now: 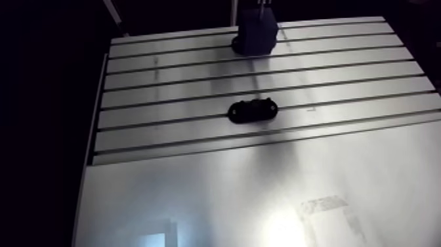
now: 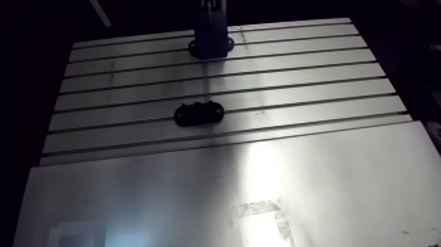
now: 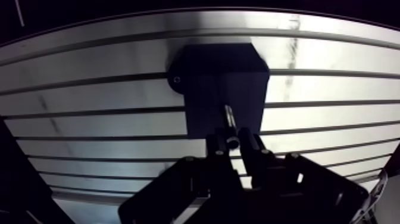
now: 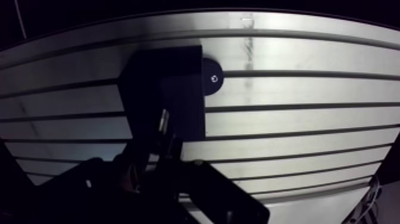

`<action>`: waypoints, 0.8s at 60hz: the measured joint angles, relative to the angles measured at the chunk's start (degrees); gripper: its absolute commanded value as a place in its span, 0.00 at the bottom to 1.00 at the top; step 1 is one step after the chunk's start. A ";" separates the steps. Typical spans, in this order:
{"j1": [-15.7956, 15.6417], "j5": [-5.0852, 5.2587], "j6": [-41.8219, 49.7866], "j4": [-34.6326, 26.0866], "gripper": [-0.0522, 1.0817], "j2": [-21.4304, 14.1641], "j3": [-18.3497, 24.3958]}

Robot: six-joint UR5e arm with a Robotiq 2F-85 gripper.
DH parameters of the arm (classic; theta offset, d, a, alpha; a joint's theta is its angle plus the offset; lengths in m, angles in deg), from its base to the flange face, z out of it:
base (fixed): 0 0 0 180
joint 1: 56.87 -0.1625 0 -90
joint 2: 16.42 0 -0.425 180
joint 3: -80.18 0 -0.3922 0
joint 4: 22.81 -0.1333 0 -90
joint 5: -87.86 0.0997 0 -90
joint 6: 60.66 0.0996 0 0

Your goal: Pick up the M10 bolt and insert it into the hole until fully seated.

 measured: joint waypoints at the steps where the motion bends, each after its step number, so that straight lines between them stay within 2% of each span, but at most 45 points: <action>1: 0.02 0.00 0.00 0.01 1.00 0.01 -0.01; 27: 0.16 -0.01 0.00 0.42 0.99 0.08 -0.32; 42: 0.16 0.01 0.00 0.62 0.96 0.06 -1.27; 43: 0.16 0.01 0.00 0.63 0.91 0.05 -1.33; 44: 0.16 0.01 0.00 0.63 0.91 0.05 -1.37; 45: 0.16 0.01 0.00 0.64 0.76 0.05 -1.42; 46: 0.16 0.01 0.00 0.65 0.48 0.05 -1.46; 47: 0.16 0.01 0.00 0.65 0.48 0.04 -1.49; 48: 0.16 0.01 0.01 0.65 0.15 0.04 -1.52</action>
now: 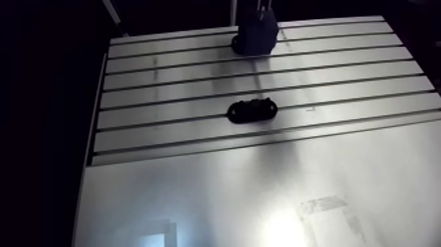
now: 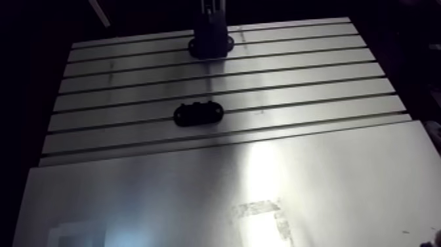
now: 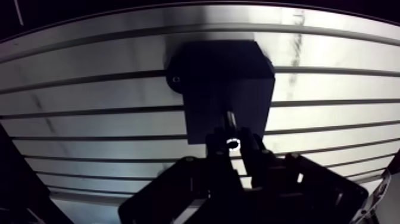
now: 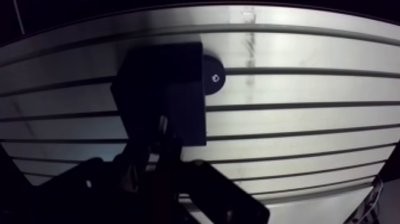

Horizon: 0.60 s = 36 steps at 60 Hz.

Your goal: Pick up the M10 bolt and insert it into the hole until fully seated.

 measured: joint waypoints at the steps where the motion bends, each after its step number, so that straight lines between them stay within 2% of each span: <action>1: 0.00 0.00 0.00 0.00 0.15 0.00 -0.02; 2: 0.00 0.00 0.00 0.01 0.07 -0.01 -0.04; 4: 0.00 -0.01 0.01 0.02 0.05 -0.02 -0.07; 36: 0.07 0.23 -0.12 2.31 0.05 -1.38 -0.95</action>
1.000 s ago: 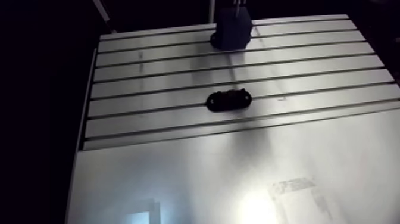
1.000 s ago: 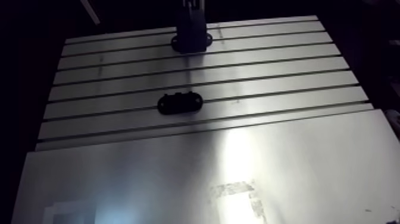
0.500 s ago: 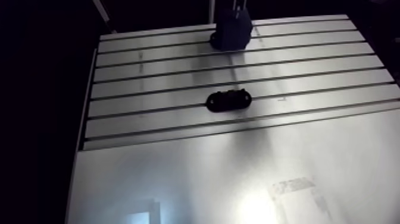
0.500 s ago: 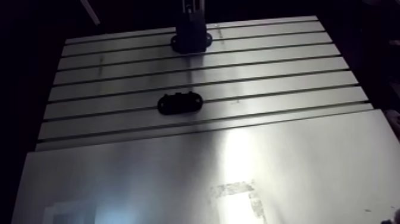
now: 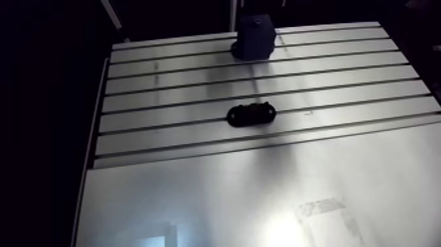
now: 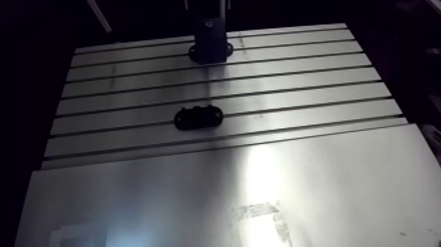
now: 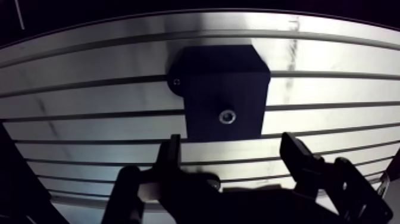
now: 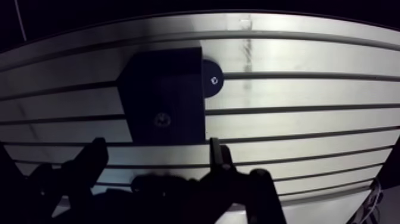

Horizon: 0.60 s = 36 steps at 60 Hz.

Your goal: Pick up the M10 bolt and insert it into the hole until fully seated.

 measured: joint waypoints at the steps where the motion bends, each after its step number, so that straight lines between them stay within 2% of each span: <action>1: 0.00 0.01 0.00 -0.02 0.05 -0.14 0.07; 21: -0.13 -0.03 -0.06 -5.51 0.05 -4.19 2.64; 36: -0.50 -0.02 -0.45 -8.56 0.05 -8.41 2.09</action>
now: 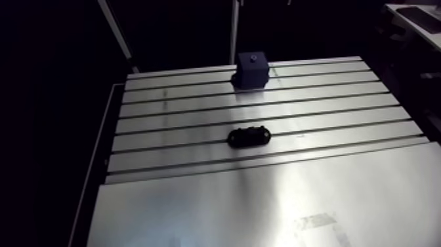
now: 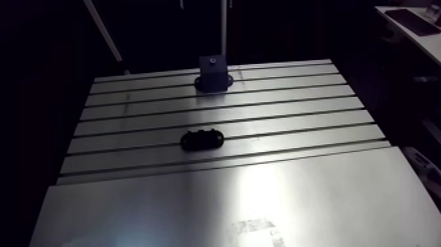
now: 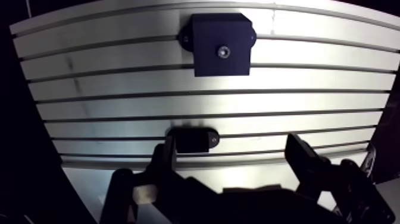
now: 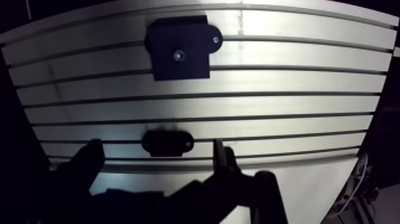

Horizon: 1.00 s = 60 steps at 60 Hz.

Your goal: Pick up the M10 bolt and insert it into the hole until fully seated.

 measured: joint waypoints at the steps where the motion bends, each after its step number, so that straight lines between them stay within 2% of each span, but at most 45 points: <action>1: -0.03 0.01 -0.03 -0.14 0.05 -0.29 -0.10; 20: -0.69 0.03 -0.59 -1.84 0.05 -6.61 -3.22; 40: -1.35 0.03 -0.93 -1.87 0.05 -13.41 -8.47; 60: -1.81 0.04 -1.13 2.11 0.05 -19.44 -15.78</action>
